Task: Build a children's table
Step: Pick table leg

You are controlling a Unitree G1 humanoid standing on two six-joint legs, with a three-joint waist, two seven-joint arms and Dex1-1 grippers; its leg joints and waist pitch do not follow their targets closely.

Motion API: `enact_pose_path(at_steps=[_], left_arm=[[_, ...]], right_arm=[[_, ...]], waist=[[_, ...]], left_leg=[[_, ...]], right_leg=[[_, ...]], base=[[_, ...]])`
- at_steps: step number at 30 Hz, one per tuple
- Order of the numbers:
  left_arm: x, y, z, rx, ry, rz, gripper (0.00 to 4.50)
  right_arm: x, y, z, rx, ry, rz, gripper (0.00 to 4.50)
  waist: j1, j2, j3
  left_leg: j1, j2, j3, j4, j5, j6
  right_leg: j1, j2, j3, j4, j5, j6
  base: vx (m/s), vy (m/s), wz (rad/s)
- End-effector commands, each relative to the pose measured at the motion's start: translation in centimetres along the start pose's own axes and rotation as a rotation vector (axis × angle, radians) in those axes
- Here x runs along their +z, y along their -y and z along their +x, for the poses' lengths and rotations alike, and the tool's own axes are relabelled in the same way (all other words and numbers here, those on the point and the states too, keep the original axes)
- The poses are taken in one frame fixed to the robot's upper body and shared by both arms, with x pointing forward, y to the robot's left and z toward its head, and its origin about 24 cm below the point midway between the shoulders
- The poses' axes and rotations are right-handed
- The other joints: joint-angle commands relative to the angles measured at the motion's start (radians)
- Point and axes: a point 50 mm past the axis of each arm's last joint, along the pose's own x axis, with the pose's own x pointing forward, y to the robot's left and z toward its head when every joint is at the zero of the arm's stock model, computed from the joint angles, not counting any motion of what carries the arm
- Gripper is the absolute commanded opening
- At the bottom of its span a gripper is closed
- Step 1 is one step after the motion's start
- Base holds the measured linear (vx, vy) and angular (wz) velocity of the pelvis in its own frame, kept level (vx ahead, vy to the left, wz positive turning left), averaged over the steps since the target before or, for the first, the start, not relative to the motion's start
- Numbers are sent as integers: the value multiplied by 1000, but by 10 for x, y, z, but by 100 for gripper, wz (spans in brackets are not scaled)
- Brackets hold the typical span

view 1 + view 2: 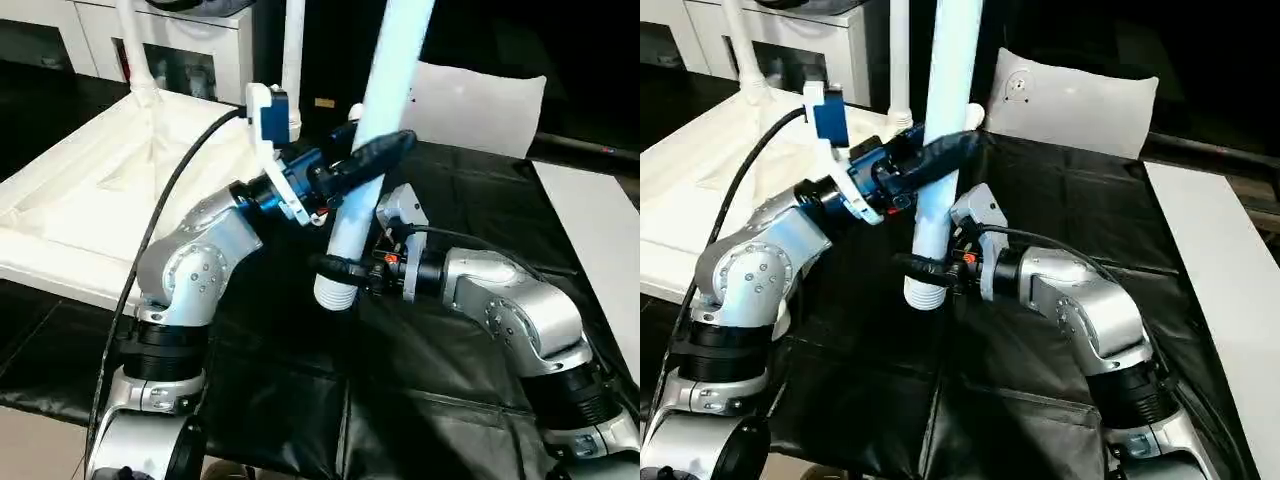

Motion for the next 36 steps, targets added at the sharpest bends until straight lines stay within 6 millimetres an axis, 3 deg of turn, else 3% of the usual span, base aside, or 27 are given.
enact_pose_path(at_steps=[1,10,22,23,27,28,36], left_arm=[[0,2,1,3,-13,6,283],[3,0,0,31,7,12,205],[9,12,7,-38,-64,148,185],[9,13,7,-45,-74,161,185],[9,13,9,-48,-96,191,183],[10,12,9,-50,-98,197,180],[10,13,9,-58,-102,202,177]], right_arm=[[9,1,-1,9,16,-20,191],[10,2,0,-2,16,-29,191],[15,6,1,-25,44,-40,191],[15,6,1,-20,45,-40,247],[14,6,1,-16,49,-37,270],[15,6,0,-21,44,-44,293],[12,6,-4,-5,20,-32,302]], waist=[[3,7,-64],[3,5,-66],[4,7,-66],[3,7,-65],[4,7,-65],[3,8,-65],[3,8,-66]], left_leg=[[20,64,-19,-80,-167,-20],[19,63,-18,-79,-146,-13],[20,65,-19,-82,-152,-22],[20,65,-20,-83,-153,-23],[21,65,-19,-82,-152,-23],[20,64,-19,-82,-157,-26],[20,64,-19,-81,-152,-24]], right_leg=[[41,-116,57,-86,-251,-154],[42,-115,57,-83,-223,-154],[40,-115,57,-82,-232,-145],[39,-114,56,-81,-230,-146],[39,-115,57,-81,-229,-145],[40,-115,56,-82,-239,-144],[40,-113,55,-80,-217,-154]], base=[[0,0,0],[0,0,0],[0,0,0],[0,0,0],[0,0,0],[0,0,0],[0,0,0]])
